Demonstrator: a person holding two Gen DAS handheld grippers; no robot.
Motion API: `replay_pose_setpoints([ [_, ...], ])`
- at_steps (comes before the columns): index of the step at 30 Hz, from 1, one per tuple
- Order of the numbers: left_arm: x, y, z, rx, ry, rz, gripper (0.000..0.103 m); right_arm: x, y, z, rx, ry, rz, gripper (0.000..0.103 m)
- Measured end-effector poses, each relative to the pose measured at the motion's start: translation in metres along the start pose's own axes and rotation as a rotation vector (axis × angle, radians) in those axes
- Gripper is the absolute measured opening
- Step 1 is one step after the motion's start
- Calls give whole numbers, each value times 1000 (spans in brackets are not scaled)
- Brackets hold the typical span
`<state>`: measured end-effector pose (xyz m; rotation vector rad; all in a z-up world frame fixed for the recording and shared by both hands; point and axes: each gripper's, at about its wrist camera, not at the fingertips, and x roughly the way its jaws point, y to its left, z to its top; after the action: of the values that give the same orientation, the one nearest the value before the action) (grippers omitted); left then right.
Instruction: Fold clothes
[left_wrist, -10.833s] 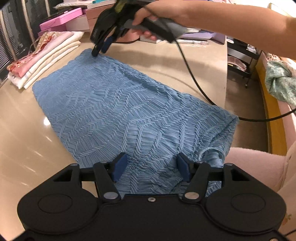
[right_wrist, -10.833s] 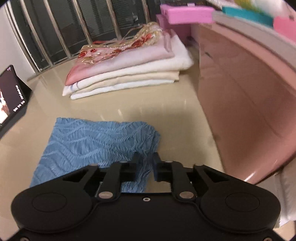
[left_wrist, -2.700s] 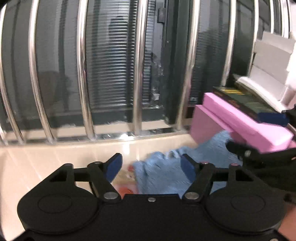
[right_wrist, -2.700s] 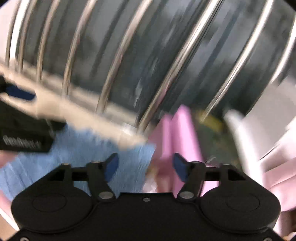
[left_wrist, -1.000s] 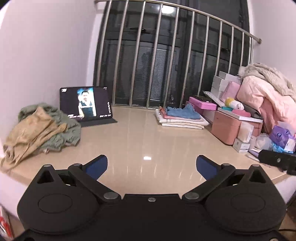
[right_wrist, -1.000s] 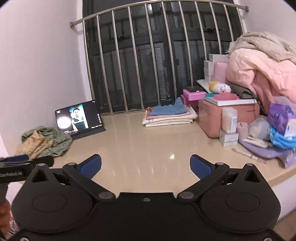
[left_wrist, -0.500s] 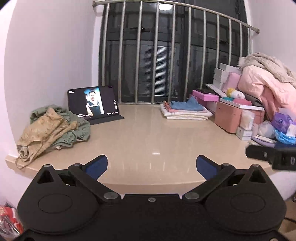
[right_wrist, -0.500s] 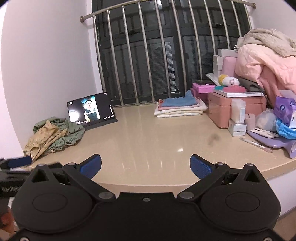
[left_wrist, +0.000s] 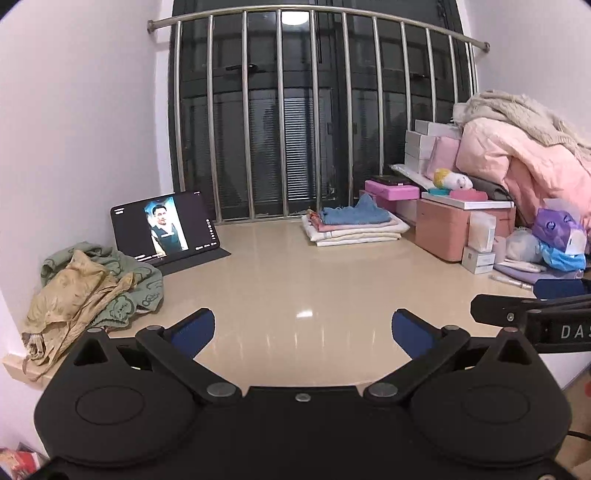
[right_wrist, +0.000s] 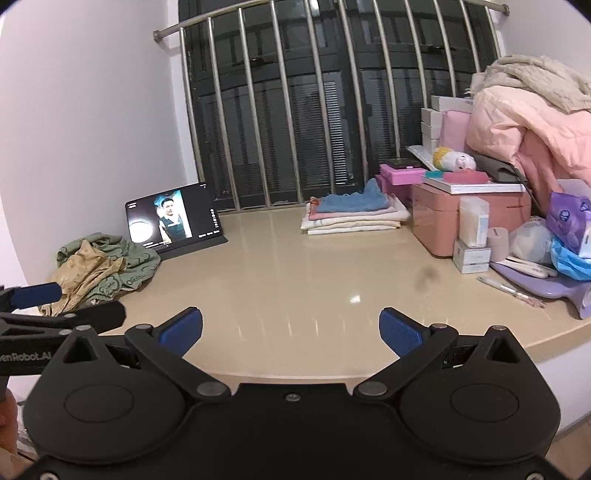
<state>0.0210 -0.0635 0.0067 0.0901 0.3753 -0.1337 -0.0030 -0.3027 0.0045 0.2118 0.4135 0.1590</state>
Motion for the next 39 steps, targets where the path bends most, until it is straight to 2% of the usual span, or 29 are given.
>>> replay_pose_setpoints([
  [9,0,0,-4,-18,1,30,103,9,6,0,-22,10,23,103],
  [17,-1,-5,-11,-42,0,47,103,9,2,-1,-3,41,-2,103],
  [19,-1,5,-3,-48,8,45,103,10,1,-2,9,52,-8,103],
  [39,2,12,-10,-86,41,26,103,14,3,-1,2,73,-3,103],
])
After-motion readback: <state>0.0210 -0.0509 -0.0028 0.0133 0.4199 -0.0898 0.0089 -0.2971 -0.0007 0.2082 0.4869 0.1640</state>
